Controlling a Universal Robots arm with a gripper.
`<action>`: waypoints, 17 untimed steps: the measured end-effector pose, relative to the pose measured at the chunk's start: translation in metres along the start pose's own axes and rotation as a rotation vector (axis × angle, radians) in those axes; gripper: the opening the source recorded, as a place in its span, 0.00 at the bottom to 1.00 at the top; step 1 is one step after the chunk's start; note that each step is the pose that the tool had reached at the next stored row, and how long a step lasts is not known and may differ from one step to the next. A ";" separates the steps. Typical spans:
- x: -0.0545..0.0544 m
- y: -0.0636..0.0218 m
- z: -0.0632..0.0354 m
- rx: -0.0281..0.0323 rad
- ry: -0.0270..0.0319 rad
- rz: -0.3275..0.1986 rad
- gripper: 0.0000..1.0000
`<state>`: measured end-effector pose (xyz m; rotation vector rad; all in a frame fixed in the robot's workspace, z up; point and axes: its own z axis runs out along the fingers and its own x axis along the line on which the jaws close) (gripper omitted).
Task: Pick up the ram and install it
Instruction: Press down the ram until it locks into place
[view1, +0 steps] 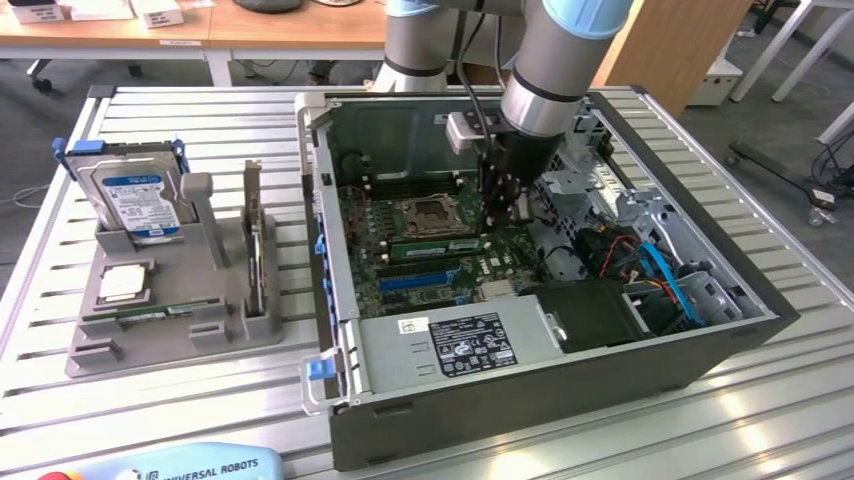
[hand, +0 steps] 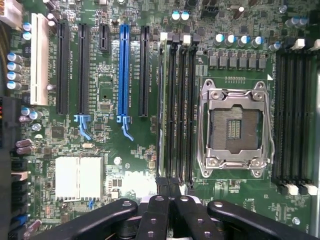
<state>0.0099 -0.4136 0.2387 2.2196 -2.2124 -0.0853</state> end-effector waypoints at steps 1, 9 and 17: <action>0.000 0.0000 -0.0008 0.0000 0.0000 0.000 0.10; 0.000 0.0021 -0.0016 0.0000 0.0000 0.000 0.10; 0.000 0.0329 -0.0001 0.0008 -0.0002 0.000 0.10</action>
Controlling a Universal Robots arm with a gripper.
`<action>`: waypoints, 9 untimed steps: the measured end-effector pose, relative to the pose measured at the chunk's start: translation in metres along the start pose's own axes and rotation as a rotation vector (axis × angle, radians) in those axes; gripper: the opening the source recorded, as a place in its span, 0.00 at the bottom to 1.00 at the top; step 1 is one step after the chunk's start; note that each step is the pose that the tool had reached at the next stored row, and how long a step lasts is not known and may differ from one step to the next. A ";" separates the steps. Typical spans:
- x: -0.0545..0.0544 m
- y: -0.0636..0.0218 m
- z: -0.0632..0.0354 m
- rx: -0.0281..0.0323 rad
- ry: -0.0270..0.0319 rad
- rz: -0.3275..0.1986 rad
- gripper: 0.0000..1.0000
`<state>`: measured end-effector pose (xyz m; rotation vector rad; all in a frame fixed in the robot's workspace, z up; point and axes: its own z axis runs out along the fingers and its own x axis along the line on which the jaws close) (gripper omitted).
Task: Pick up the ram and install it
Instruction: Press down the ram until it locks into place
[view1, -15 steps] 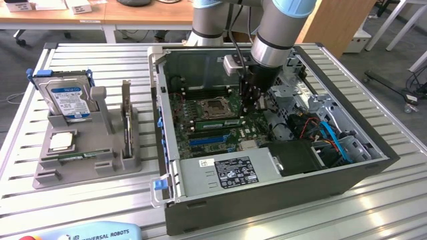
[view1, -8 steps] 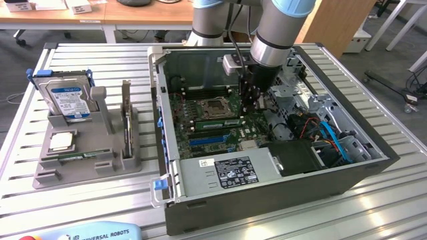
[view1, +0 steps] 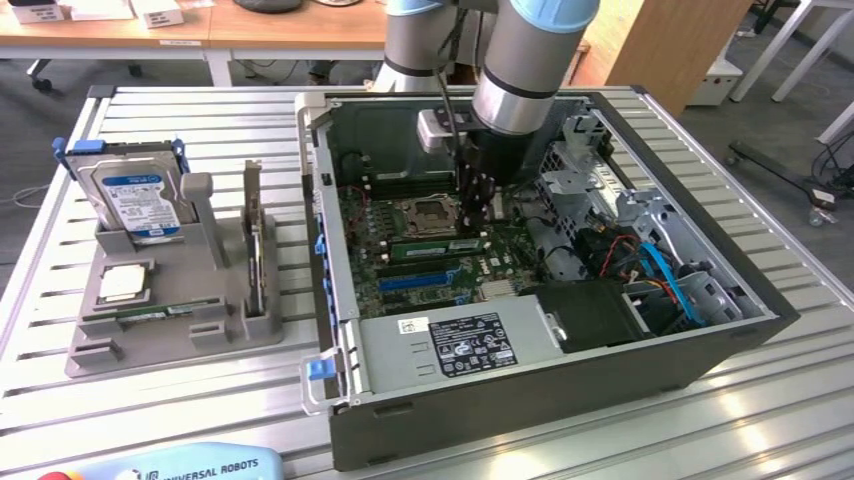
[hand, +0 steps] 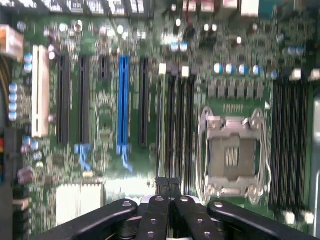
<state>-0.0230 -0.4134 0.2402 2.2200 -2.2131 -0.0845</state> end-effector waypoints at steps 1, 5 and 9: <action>0.000 0.0044 0.0002 0.0001 0.0000 0.000 0.10; 0.000 0.0198 0.0008 0.0001 0.0001 0.000 0.10; 0.000 0.0355 0.0015 0.0002 0.0001 0.001 0.10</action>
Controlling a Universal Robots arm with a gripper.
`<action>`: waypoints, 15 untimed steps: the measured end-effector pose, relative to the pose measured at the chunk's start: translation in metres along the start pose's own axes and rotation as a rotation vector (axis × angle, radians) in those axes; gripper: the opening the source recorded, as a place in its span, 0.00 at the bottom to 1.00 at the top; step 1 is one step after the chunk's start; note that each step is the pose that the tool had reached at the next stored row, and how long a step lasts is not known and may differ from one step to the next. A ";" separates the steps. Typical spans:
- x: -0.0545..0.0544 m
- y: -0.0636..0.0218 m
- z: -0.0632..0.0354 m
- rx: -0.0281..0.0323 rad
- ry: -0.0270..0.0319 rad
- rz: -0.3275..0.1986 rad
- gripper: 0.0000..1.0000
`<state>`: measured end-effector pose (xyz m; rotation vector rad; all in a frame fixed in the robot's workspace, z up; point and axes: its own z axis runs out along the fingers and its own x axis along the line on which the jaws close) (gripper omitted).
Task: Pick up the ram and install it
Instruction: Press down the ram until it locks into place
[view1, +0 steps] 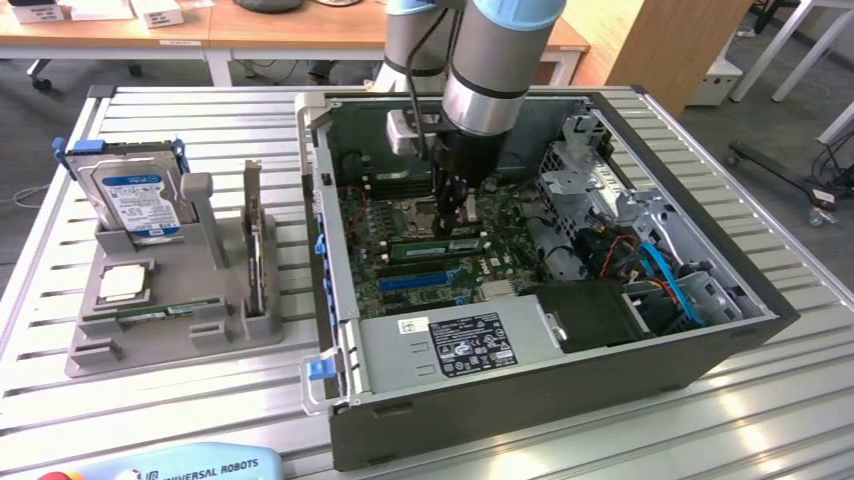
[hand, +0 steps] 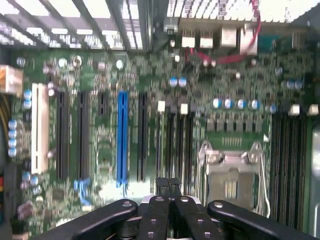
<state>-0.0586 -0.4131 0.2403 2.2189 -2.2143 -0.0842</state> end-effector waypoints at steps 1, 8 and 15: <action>0.000 0.0040 0.0002 0.0001 0.0000 0.000 0.10; 0.000 0.0151 0.0007 0.0001 -0.0001 0.001 0.10; 0.005 0.0169 0.0006 0.0001 0.0000 0.001 0.10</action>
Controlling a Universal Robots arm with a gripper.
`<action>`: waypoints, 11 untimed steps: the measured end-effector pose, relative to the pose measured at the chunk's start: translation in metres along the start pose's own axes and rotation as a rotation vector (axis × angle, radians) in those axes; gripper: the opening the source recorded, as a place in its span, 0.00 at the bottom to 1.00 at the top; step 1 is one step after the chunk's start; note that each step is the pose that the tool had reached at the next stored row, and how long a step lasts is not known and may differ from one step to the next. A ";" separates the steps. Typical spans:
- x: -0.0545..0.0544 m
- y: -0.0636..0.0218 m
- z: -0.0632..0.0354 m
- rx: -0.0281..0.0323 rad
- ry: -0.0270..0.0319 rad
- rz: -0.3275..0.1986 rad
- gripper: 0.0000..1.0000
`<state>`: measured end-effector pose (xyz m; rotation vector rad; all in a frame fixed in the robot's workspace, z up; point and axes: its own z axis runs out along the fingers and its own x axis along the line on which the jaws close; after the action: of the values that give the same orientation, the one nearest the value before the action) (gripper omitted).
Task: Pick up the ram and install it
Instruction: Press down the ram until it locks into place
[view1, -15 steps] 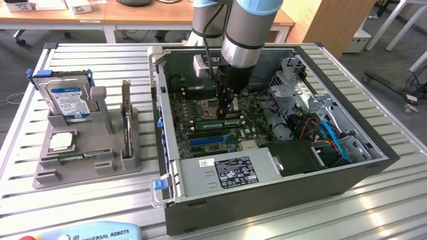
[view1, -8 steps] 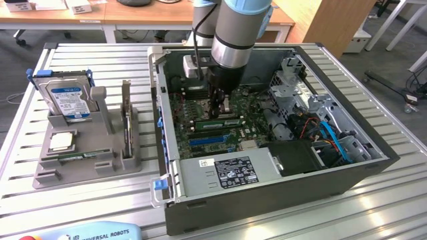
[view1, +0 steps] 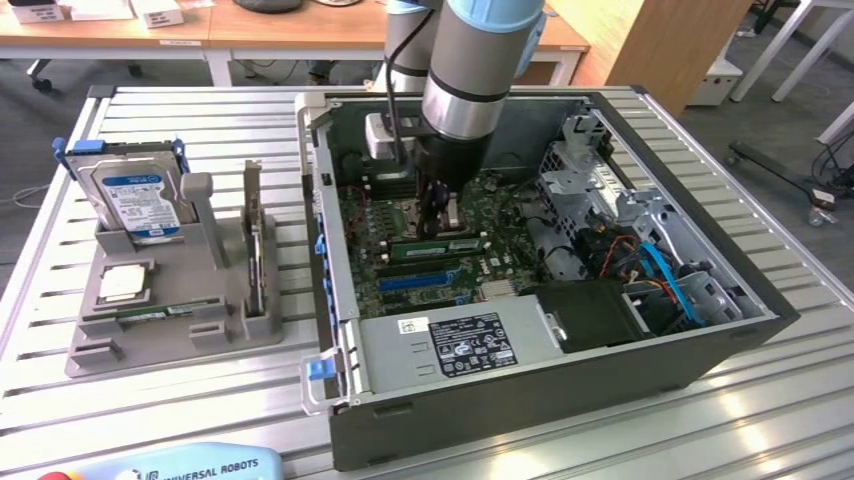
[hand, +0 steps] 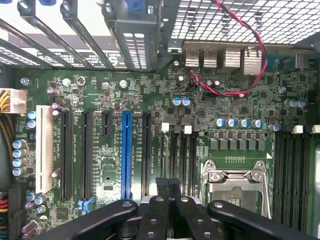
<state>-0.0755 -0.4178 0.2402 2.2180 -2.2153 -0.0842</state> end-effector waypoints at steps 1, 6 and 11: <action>0.000 0.0000 0.0000 0.0000 0.0000 0.000 0.10; 0.000 0.0034 0.0002 0.0001 0.0001 0.000 0.10; 0.000 0.0088 0.0005 0.0003 0.0000 0.000 0.10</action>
<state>-0.0843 -0.4178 0.2401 2.2183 -2.2154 -0.0839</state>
